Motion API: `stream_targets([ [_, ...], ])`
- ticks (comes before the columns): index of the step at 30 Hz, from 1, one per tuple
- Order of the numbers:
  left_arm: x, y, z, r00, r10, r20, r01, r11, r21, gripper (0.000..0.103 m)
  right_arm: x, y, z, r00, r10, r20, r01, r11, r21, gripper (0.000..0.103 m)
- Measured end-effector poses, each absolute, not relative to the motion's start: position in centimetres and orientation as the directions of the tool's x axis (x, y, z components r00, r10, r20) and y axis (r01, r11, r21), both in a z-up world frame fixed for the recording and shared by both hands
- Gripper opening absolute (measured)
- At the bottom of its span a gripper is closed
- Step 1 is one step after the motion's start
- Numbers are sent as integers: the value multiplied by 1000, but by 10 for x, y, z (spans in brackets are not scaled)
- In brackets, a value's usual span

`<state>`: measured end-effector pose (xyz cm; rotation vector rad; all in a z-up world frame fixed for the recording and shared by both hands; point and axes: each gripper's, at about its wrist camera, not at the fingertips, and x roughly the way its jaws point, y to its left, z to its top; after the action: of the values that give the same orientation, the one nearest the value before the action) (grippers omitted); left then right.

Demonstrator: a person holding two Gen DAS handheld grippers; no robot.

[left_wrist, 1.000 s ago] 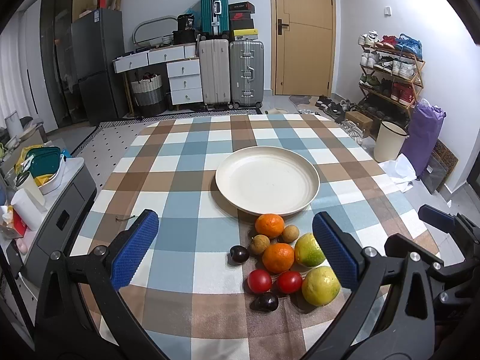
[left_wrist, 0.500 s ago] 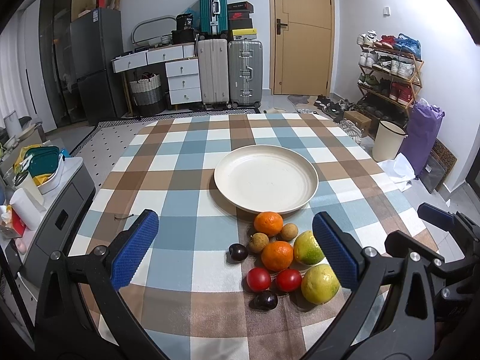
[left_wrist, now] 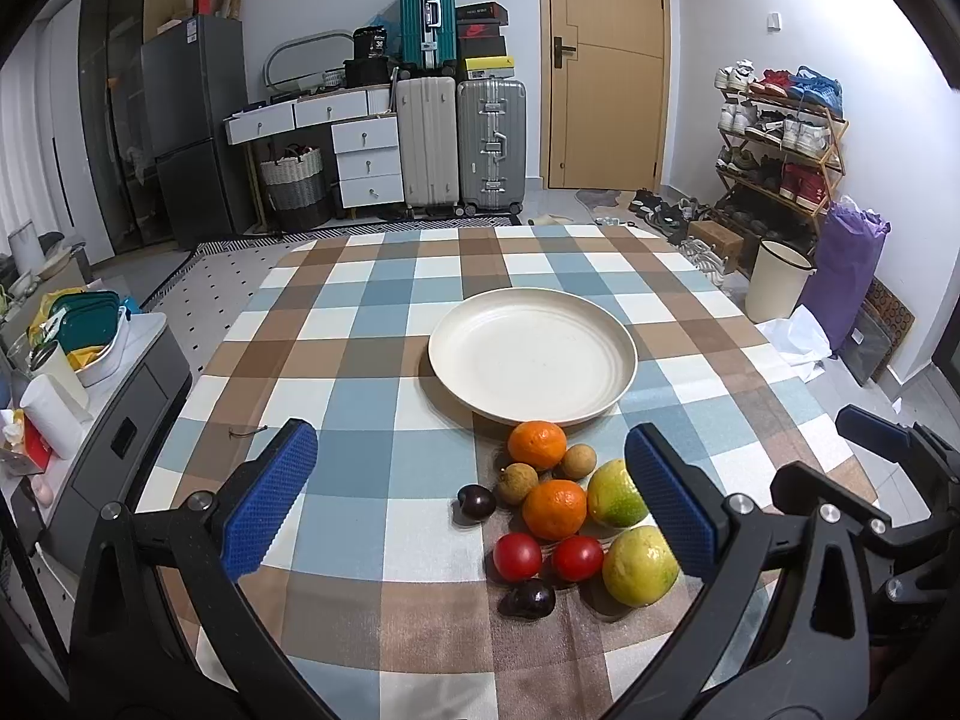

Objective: Organize fruits

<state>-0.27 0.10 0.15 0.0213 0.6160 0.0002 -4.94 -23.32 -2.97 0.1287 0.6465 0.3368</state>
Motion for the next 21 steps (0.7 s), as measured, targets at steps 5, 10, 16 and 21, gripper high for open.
stream_targets([
  [5,-3,1,2,816,6,-578,6,1000,19,103,-50,-231,-29,747,346,-568,-266,938,221,103],
  [10,-3,1,1,816,9,-579,2,1000,19,102,-50,-231,-29,747,346,-568,-267,938,222,103],
  [16,-3,1,0,815,9,-579,3,1000,21,102,-50,-231,-29,747,348,-567,-267,938,223,103],
  [21,-3,2,0,816,11,-579,0,1000,20,103,-51,-231,-30,746,349,-567,-269,937,223,103],
])
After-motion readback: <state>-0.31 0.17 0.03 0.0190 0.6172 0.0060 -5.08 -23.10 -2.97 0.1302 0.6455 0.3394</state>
